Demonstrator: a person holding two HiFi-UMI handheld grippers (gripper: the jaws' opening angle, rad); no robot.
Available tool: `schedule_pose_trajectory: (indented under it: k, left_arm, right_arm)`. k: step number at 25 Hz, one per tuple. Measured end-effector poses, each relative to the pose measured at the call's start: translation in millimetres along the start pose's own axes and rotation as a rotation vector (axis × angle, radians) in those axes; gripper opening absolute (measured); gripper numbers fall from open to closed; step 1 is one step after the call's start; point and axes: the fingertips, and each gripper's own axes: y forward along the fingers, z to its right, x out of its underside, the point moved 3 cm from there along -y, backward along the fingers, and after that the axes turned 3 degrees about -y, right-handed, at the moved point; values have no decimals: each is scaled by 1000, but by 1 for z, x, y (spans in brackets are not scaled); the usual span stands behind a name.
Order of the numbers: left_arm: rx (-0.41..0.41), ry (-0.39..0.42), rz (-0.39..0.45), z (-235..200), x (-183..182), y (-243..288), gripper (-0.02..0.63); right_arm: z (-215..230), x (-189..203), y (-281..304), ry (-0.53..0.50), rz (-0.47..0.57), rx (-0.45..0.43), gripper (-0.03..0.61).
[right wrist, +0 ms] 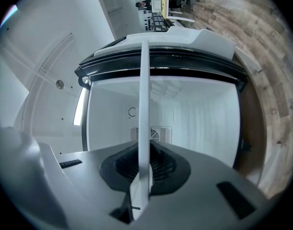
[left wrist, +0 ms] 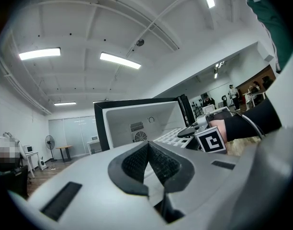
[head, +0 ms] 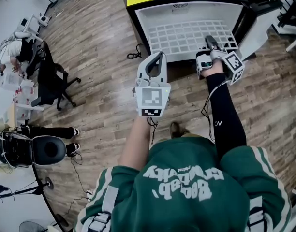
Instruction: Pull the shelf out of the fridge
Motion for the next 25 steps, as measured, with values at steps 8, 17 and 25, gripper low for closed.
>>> schedule_pose_trajectory:
  k: [8,17,25]
  left_arm:
    - [-12,8,9,22,-5,-23,15]
    - [-52,10,11,34,-15,-45,15]
    - [-90,-7,15,60,-19,-66,15]
  right_arm:
    - [2,4,-30,5,-18,15,35]
    - [-4,2,-72,-3,0,21,37]
    - [-10,-7,-110,-57,-23,-29,37]
